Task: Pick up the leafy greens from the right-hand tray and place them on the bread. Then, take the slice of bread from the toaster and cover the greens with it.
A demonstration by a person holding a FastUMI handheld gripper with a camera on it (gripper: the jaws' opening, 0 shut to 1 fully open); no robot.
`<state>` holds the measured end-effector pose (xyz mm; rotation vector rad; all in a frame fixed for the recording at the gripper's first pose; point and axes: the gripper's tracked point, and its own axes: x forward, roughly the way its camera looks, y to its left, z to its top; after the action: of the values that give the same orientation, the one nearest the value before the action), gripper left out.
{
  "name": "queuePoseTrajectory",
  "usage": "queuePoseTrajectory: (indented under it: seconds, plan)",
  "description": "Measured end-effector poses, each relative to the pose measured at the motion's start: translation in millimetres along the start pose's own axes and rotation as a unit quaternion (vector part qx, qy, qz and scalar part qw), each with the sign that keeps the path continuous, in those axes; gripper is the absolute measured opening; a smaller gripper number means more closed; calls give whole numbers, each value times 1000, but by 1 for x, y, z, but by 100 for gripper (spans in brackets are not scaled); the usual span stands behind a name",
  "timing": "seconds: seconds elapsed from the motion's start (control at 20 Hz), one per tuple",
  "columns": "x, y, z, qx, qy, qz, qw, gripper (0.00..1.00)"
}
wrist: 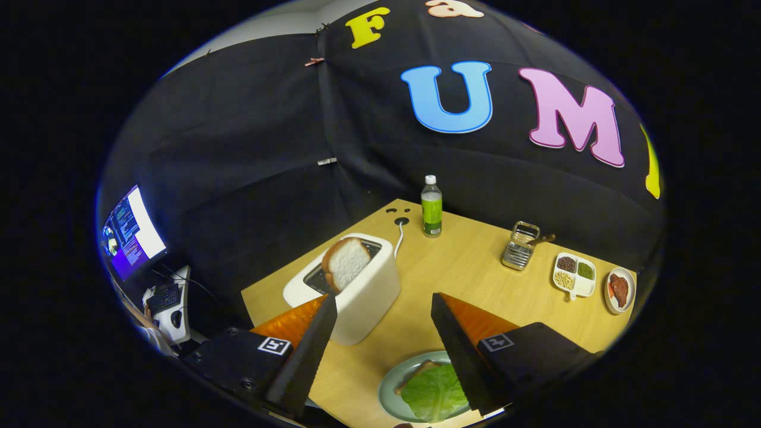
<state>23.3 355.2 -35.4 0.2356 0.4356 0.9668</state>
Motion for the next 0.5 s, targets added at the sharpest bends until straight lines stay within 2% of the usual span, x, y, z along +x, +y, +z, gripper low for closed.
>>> queuePoseTrajectory:
  seconds: [0.2, 0.5]
  plan:
    - [29, 24, 16, -1, -1, 4, 1000, 99]
    - [91, 46, 17, 91, 12, -1, 996, 99]
